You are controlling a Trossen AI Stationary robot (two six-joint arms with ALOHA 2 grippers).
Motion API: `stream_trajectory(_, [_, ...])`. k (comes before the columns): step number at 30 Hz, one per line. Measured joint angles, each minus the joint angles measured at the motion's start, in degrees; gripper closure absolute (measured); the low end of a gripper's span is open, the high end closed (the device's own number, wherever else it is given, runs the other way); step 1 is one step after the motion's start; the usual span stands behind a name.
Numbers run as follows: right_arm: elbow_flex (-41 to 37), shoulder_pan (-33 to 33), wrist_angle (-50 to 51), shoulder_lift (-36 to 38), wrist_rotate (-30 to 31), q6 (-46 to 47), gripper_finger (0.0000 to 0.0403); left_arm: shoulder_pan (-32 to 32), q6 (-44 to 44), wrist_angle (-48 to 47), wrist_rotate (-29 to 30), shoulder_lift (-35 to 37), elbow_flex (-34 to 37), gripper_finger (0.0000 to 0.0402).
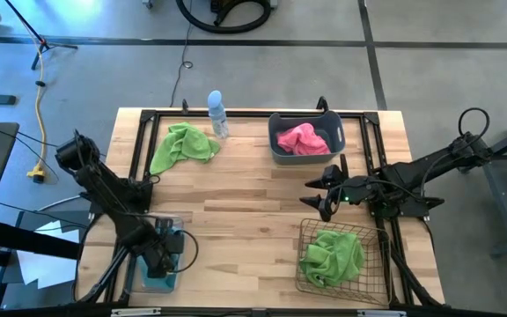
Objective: Sort microfiber towel by color & place in baskets
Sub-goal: Put the blue microfiber towel into the transparent bin
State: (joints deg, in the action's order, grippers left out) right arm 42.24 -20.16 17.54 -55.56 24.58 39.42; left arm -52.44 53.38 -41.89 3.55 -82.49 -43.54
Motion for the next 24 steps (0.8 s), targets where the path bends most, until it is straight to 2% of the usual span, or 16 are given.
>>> stream_trajectory(14, [0.0, 0.0, 0.16, -0.01, 0.02, 0.0, 0.0114, 3.96, 2.0, -1.86, -6.11, 7.84, 0.21, 0.0193])
stream_trajectory(18, [0.0, 0.0, 0.17, -0.01, 0.02, 0.0, 0.0114, 4.81, 2.04, -2.37, -7.83, 10.52, 0.21, 0.017])
stream_trajectory(24, [0.0, 0.0, 0.17, -0.01, 0.04, 0.0, 0.0114, 5.66, 2.61, -2.82, -13.08, 13.92, 0.19, 0.0163])
